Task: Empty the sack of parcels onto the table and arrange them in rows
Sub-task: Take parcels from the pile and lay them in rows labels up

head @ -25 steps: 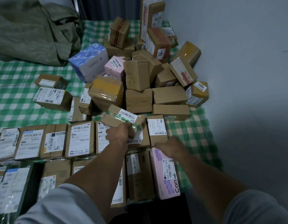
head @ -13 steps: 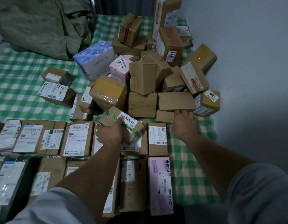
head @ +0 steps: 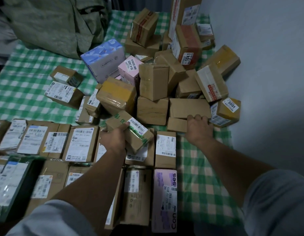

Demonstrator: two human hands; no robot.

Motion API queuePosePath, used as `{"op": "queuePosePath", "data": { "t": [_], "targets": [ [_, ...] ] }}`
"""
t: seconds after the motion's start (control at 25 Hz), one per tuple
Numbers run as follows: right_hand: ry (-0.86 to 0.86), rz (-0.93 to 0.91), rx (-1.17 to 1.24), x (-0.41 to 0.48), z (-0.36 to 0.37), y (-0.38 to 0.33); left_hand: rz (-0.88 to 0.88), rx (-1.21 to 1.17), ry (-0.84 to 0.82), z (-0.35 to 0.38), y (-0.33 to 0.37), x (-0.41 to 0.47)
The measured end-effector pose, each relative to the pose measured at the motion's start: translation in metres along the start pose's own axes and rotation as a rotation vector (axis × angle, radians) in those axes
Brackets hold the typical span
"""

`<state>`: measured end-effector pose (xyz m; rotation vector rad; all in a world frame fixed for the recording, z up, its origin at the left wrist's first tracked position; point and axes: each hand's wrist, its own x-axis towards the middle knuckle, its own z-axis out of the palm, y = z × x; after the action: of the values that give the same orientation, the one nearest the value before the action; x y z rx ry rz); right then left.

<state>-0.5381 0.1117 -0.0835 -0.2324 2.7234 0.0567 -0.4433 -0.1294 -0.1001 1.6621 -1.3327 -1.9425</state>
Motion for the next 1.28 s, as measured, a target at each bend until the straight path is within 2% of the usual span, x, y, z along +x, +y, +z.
{"op": "queuePosePath", "data": {
  "t": [0.12,0.32,0.52,0.92,1.12,1.28],
  "targets": [
    [-0.008,0.087,0.101,-0.007,-0.017,0.008,0.058,-0.022,-0.027,0.003,0.008,-0.013],
    [-0.107,0.283,0.452,-0.025,-0.036,0.023,0.098,-0.023,-0.139,-0.003,0.018,-0.027],
    [-0.227,0.411,0.816,-0.082,-0.038,0.024,0.027,0.060,-0.260,-0.019,0.012,-0.030],
    [-0.349,0.462,0.641,-0.156,0.022,0.039,-0.036,0.151,-0.481,-0.044,-0.020,-0.060],
    [-0.305,0.561,0.784,-0.167,0.049,0.049,-0.055,0.191,-0.489,-0.050,-0.033,-0.068],
    [-0.239,0.502,0.626,-0.163,0.069,0.052,-0.051,0.220,-0.455,-0.050,-0.044,-0.074]
  ]
}}
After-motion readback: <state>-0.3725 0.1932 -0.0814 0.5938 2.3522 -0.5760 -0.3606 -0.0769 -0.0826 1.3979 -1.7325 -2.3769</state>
